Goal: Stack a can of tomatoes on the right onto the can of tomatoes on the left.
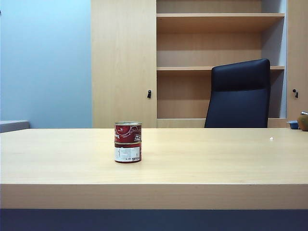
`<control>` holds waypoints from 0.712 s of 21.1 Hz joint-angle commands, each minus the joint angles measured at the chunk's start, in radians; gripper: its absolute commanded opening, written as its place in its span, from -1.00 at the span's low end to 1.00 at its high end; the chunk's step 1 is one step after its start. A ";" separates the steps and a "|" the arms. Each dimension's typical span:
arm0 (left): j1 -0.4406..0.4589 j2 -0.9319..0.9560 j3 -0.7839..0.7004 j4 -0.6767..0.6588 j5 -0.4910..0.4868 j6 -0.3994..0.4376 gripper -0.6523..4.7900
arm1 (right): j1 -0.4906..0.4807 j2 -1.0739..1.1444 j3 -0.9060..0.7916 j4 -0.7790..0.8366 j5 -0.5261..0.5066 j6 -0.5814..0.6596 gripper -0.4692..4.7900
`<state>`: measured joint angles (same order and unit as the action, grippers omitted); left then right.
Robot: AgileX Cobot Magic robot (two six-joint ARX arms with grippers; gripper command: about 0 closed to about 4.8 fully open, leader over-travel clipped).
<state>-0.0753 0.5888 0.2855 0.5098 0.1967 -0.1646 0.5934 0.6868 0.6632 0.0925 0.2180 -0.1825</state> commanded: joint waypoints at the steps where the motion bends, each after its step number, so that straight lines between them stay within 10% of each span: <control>1: 0.000 -0.098 0.001 -0.054 -0.047 0.113 -0.77 | -0.004 -0.142 -0.045 0.014 0.124 0.026 -0.81; 7: 0.000 -0.315 0.000 -0.306 -0.256 0.274 -0.77 | -0.034 -0.373 -0.079 -0.148 0.253 0.026 -0.68; 15: 0.000 -0.419 -0.117 -0.332 -0.212 0.312 -0.77 | -0.042 -0.557 -0.080 -0.471 0.252 0.090 -0.56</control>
<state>-0.0750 0.1738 0.1848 0.1669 -0.0444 0.1429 0.5518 0.1349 0.5812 -0.3428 0.4747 -0.1406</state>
